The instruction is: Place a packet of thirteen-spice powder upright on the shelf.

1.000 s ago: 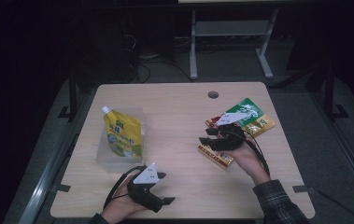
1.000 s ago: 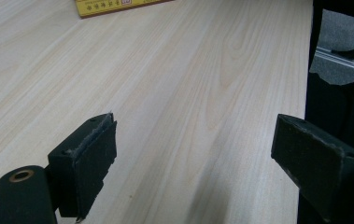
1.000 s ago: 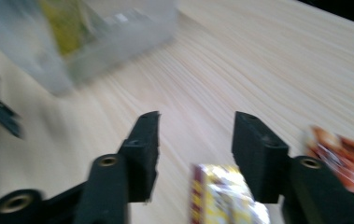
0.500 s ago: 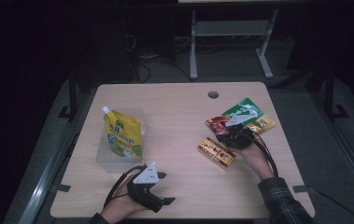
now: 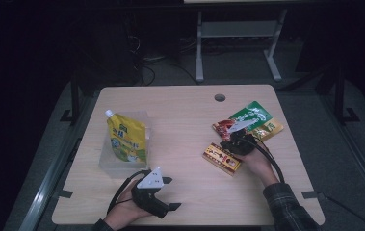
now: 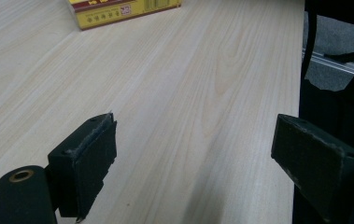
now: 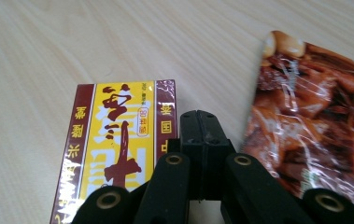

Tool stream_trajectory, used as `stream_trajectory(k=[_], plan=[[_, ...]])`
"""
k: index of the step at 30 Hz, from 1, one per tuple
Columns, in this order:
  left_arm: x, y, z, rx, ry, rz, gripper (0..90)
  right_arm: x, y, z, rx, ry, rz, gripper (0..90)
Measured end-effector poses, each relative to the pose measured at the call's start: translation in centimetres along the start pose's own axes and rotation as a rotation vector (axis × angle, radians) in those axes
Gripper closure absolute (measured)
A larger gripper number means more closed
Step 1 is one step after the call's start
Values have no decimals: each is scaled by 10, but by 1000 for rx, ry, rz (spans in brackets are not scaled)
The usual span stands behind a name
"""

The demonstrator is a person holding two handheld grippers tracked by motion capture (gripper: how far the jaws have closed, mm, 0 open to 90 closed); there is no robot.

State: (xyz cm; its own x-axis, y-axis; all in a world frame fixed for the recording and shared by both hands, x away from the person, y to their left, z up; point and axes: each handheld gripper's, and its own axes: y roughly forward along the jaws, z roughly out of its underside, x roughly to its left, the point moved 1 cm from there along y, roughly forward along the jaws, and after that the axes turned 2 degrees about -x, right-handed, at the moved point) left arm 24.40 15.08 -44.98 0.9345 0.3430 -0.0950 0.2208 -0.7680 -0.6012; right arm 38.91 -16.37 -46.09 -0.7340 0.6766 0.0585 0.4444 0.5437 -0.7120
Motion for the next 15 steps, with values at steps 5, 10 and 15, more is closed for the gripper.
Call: stream_trajectory(k=[5,10,15], plan=[[0,1,-1,3,0,15,137,13,3,-3,14,-42,-55,900],[1,3,-2,6,-8,16,137,28,7,-6,28,-93,-107,900],[4,7,-6,25,-10,7,136,44,10,-8,43,-129,-176,900]])
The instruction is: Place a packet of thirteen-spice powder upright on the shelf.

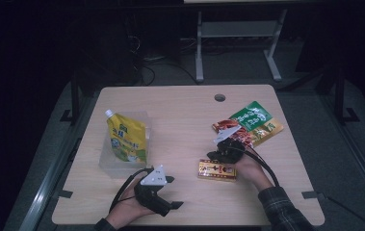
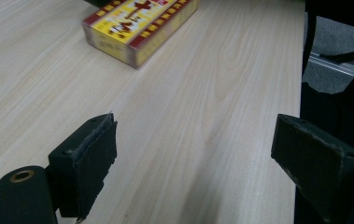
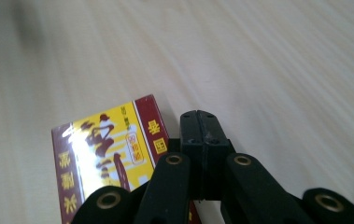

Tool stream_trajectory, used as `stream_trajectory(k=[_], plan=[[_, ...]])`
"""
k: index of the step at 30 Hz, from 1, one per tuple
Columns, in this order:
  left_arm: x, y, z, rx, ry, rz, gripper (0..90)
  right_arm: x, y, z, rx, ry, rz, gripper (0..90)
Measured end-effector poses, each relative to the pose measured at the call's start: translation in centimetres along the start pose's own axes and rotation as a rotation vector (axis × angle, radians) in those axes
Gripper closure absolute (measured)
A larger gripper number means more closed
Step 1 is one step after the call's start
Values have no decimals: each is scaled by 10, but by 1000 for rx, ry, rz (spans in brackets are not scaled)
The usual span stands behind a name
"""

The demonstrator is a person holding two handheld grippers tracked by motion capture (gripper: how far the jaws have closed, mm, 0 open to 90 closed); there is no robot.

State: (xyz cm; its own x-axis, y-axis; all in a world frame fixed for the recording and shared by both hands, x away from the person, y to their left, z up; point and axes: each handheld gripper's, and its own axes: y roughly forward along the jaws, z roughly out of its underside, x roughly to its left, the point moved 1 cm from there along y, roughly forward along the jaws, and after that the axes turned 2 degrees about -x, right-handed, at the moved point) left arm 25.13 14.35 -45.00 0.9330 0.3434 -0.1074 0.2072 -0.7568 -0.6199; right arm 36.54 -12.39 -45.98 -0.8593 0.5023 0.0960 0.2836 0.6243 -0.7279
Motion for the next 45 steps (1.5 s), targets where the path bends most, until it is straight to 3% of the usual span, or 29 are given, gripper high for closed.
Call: stream_trajectory(k=[7,8,9,12,15,17,19,24,29,32,36,45], plan=[[5,5,-1,33,1,5,137,17,3,-1,26,-59,-86,900],[6,5,-1,36,0,4,137,18,4,-1,28,-84,-87,900],[6,5,-2,36,0,6,137,20,2,-2,25,-80,-82,900],[7,7,-5,51,17,6,138,20,-9,-4,-12,-28,-58,879],[8,8,-10,53,27,-8,138,15,-22,-1,-60,46,-31,711],[9,9,-13,45,26,-13,142,10,-32,6,-89,88,36,604],[9,11,-16,55,42,-14,142,8,-42,13,-109,138,34,512],[8,24,-27,62,57,-8,142,13,-70,37,-153,191,95,418],[10,36,-33,72,80,-4,138,21,-86,61,-144,193,147,350],[15,41,-38,59,89,4,137,25,-93,73,-158,221,157,333],[21,50,-46,60,109,21,138,28,-96,85,-150,225,159,324],[24,74,-53,96,137,60,151,26,-96,87,-151,237,161,316]])
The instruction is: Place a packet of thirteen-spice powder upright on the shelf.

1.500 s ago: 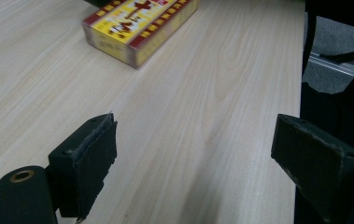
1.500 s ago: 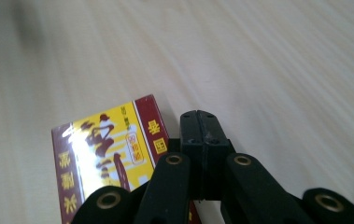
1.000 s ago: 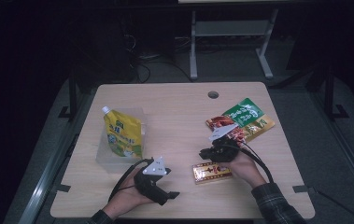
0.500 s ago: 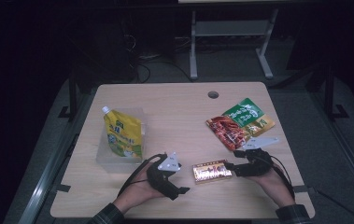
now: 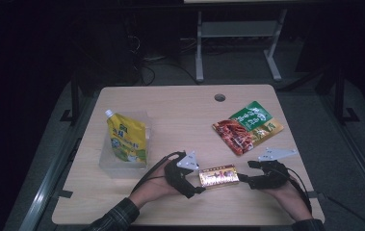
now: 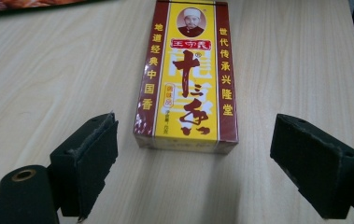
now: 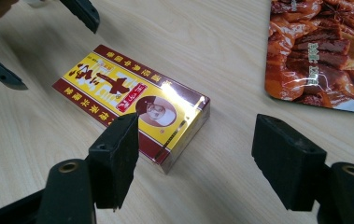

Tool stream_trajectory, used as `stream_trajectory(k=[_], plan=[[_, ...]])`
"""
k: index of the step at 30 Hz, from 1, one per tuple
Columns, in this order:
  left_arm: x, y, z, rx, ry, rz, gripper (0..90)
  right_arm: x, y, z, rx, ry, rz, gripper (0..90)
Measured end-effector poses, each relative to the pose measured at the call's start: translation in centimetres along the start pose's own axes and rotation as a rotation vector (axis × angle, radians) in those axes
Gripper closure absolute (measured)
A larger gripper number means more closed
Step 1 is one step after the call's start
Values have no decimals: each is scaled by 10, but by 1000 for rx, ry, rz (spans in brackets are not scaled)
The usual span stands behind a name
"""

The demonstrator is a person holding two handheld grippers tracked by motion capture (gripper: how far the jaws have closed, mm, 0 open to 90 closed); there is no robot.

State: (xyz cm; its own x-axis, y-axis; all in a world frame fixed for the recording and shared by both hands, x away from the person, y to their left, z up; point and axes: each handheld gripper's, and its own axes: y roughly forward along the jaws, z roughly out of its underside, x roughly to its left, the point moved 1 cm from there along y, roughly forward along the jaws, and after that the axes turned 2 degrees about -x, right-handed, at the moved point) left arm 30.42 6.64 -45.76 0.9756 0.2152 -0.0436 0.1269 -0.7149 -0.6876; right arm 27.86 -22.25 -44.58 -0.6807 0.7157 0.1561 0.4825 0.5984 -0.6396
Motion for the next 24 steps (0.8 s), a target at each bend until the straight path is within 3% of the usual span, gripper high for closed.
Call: stream_trajectory(k=[3,4,7,8,10,15,17,20,24], plan=[[1,6,-1,29,27,0,163,-1,-1,0,-5,4,-3,316],[0,8,-1,15,12,4,167,-1,-1,0,-7,4,0,315],[2,11,-1,40,38,0,209,-1,-1,-1,-12,2,0,317],[2,13,-1,35,28,-2,214,-1,-1,-1,-11,1,-2,325],[3,14,0,50,39,-3,242,0,0,-1,-6,2,-4,404],[2,15,1,50,36,-6,312,0,3,-1,-7,-6,-24,727],[2,15,1,48,35,-7,315,1,5,-1,-10,-19,-27,810],[2,15,1,48,33,-7,318,3,10,-2,-3,-33,-30,894],[2,14,1,57,34,-5,319,4,16,-3,24,-43,-36,899]])
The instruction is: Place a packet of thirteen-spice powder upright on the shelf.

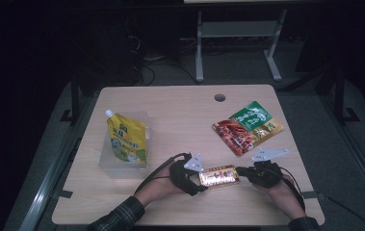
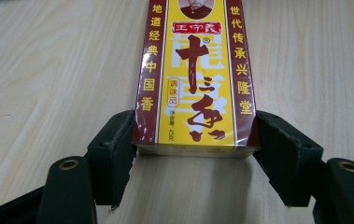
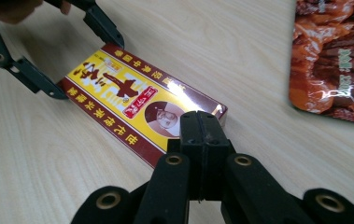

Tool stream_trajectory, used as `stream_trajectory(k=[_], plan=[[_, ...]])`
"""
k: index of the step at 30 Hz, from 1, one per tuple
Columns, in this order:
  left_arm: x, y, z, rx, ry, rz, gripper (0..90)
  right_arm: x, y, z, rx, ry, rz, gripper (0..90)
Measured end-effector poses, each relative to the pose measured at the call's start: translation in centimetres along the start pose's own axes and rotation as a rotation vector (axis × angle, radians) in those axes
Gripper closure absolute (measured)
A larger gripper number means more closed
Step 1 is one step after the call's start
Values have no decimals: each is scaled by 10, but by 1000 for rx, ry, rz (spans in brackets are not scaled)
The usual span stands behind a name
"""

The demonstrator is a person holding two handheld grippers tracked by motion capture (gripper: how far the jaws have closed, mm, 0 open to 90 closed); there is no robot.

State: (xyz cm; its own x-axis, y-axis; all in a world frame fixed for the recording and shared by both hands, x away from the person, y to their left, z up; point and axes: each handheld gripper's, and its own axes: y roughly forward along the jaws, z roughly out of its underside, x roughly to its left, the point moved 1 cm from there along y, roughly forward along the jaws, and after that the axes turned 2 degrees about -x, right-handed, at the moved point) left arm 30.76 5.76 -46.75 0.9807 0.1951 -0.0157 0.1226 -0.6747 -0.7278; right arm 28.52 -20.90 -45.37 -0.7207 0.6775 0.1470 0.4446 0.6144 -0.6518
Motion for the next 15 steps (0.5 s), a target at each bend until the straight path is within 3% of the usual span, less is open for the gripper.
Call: stream_trajectory(k=[6,15], plan=[[0,-4,-1,-12,-1,3,320,0,6,0,5,-16,-11,899],[-2,-21,-10,-74,-13,3,321,0,7,0,8,-28,-23,899]])
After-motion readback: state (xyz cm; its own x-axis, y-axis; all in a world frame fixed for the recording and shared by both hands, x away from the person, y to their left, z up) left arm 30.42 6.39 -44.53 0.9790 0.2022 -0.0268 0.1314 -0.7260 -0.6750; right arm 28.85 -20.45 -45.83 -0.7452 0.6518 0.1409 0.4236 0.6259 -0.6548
